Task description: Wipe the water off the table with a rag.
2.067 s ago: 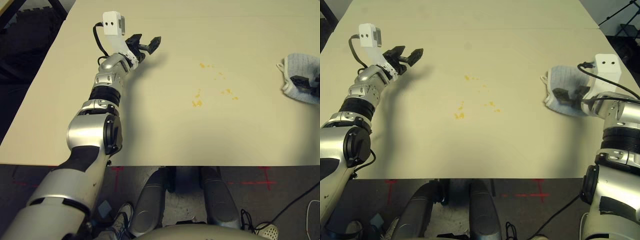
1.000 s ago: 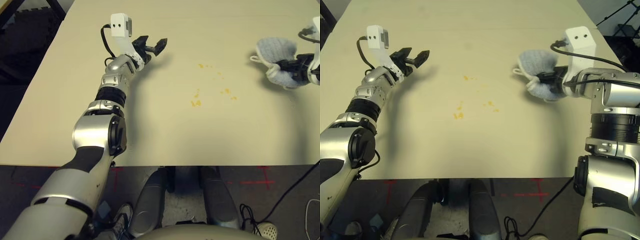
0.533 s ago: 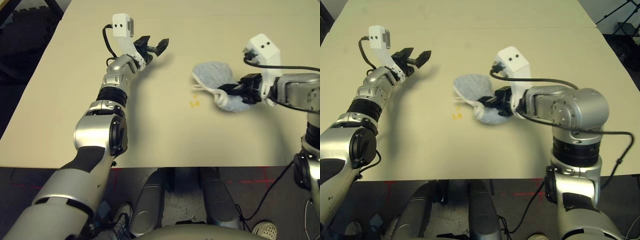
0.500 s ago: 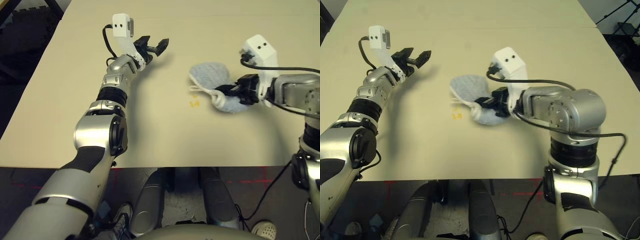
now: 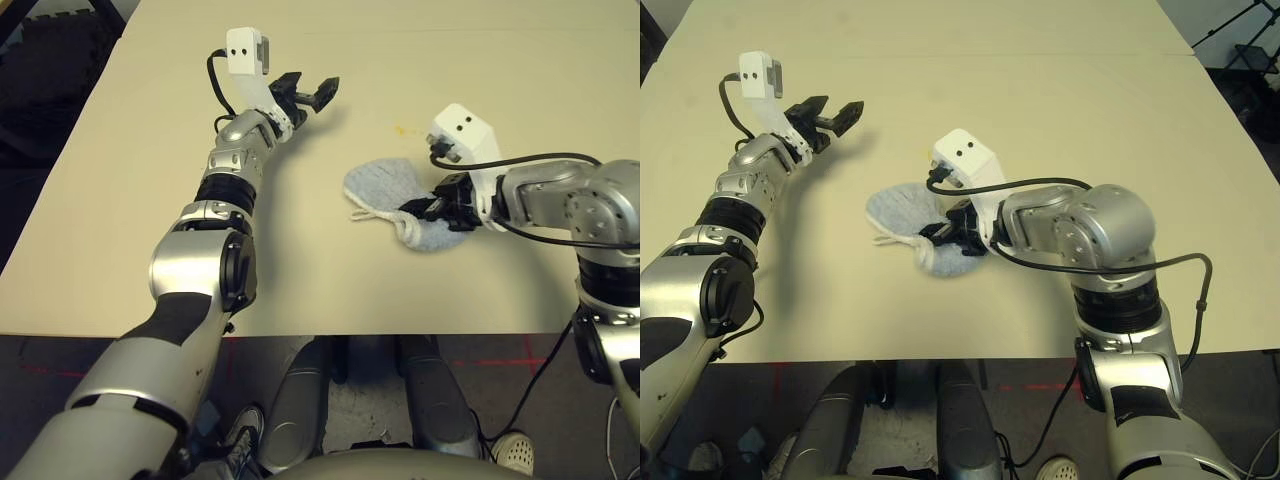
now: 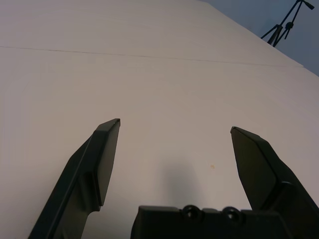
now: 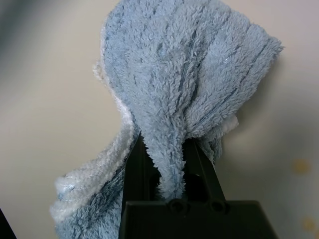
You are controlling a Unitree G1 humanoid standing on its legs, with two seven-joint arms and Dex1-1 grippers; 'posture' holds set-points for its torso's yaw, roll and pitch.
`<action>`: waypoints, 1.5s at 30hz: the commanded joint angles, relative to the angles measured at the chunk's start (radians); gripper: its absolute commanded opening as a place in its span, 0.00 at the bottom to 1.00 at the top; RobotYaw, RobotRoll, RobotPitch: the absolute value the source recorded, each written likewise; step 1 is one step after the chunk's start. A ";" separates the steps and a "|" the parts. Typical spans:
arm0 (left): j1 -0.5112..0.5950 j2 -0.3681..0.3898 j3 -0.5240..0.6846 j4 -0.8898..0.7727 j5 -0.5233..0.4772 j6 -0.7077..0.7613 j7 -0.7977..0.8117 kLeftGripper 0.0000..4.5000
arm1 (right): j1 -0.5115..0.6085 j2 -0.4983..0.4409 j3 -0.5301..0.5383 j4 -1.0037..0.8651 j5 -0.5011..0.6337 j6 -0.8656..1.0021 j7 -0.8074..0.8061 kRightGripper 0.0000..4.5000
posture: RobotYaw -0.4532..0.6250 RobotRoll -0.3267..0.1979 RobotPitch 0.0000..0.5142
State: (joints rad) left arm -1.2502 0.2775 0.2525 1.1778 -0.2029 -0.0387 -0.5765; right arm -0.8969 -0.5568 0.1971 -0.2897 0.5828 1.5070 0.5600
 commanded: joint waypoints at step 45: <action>0.018 -0.014 -0.001 -0.001 -0.001 0.008 0.009 1.00 | -0.134 -0.219 -0.042 0.753 -0.399 -0.531 0.059 0.05 | 0.28 0.62 0.67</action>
State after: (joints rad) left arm -1.2500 0.2698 0.2552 1.1770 -0.2041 -0.0381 -0.5625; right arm -1.0208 -0.7800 0.1832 0.4249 0.2192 0.9758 0.6632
